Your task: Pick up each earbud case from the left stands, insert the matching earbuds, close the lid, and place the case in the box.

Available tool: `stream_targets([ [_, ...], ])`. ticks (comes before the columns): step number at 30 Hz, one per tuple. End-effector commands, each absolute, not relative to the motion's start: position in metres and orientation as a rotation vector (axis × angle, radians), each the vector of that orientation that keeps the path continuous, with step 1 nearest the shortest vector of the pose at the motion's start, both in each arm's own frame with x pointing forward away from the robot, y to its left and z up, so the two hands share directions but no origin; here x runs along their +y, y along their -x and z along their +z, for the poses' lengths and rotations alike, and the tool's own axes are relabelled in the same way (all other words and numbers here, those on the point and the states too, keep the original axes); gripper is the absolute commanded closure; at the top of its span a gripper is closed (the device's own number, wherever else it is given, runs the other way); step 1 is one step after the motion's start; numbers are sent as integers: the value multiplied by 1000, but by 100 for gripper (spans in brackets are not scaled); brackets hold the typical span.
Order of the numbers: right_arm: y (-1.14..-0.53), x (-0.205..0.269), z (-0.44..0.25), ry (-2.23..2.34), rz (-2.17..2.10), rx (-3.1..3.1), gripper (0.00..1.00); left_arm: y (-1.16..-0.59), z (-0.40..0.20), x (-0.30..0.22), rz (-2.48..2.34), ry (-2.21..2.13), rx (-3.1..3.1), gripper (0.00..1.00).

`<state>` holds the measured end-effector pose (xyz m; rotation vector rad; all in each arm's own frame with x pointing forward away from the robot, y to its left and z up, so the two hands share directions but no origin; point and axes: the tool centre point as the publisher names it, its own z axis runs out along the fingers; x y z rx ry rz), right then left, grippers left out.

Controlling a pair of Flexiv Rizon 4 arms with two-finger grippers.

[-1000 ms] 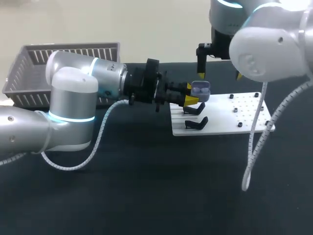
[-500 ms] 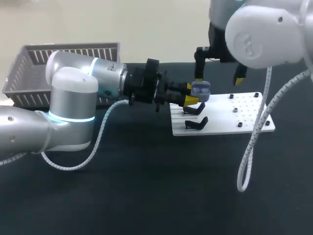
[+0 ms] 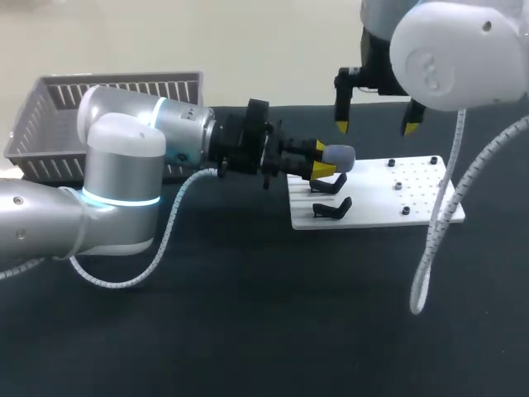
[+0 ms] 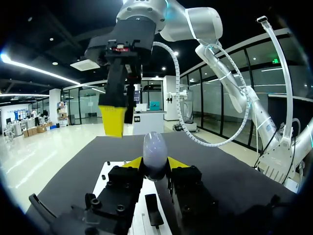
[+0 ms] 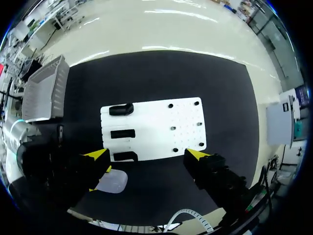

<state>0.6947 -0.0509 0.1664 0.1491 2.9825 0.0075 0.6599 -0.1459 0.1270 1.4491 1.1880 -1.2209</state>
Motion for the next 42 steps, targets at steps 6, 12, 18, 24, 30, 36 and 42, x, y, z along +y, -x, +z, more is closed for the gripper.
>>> stream_targets([
  [6,-649,-81,213,-197,158,2715,0,-659,126,-146,-1217,-1445,1187,100],
  [12,-625,-76,239,5,223,2569,0,-659,126,-146,-1217,-1445,1187,100],
  [18,-611,-66,254,181,277,2484,0,-655,131,-143,-1206,-1449,1201,100],
  [24,-609,-58,262,259,333,2429,0,-645,144,-121,-1134,-1401,1285,100],
  [30,-610,-57,263,271,341,2422,0,-640,170,-87,-988,-1342,1361,100],
  [36,-610,-57,263,271,341,2422,0,-653,192,-41,-787,-1273,1435,100],
  [42,-610,-57,263,271,341,2422,0,-683,201,16,-605,-1175,1509,100],
])
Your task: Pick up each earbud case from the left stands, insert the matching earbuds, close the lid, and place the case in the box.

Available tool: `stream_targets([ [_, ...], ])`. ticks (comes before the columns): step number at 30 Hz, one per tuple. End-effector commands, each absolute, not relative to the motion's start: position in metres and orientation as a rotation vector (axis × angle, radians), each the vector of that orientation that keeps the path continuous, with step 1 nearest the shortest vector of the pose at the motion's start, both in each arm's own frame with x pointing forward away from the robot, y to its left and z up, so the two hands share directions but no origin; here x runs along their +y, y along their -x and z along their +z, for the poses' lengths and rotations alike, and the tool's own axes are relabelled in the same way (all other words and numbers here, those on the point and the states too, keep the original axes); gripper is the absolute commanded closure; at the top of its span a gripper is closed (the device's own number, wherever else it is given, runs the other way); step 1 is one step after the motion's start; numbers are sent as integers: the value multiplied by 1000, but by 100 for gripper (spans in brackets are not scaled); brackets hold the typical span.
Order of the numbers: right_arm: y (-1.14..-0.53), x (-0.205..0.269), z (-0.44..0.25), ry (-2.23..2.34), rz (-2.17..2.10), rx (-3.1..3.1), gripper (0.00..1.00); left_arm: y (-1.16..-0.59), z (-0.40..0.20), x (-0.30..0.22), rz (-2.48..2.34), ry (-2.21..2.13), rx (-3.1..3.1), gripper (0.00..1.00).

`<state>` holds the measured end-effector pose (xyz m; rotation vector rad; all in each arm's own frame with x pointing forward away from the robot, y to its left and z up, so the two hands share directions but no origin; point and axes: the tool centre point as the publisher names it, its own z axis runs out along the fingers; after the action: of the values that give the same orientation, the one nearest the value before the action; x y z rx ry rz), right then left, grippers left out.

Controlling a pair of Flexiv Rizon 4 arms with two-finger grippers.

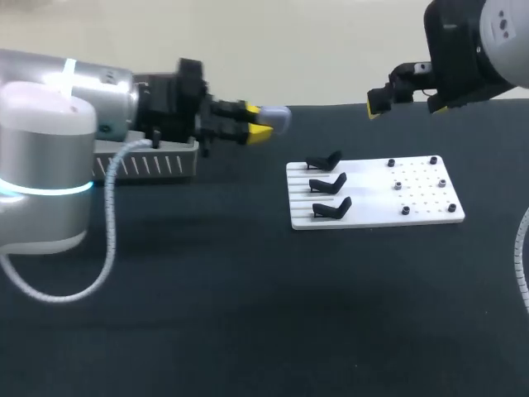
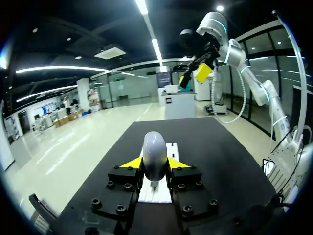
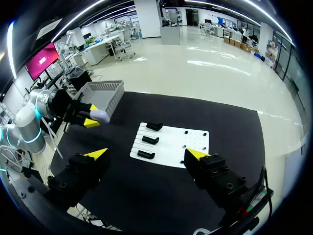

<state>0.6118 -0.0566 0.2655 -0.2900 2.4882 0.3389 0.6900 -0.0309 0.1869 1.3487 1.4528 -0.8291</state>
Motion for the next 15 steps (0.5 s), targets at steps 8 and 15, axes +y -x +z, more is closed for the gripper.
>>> stream_targets([
  [8,-610,-57,263,271,341,2422,0,-734,197,92,-415,-1078,1623,100],
  [15,-610,-57,263,271,341,2422,0,-763,183,142,-236,-1053,1736,100],
])
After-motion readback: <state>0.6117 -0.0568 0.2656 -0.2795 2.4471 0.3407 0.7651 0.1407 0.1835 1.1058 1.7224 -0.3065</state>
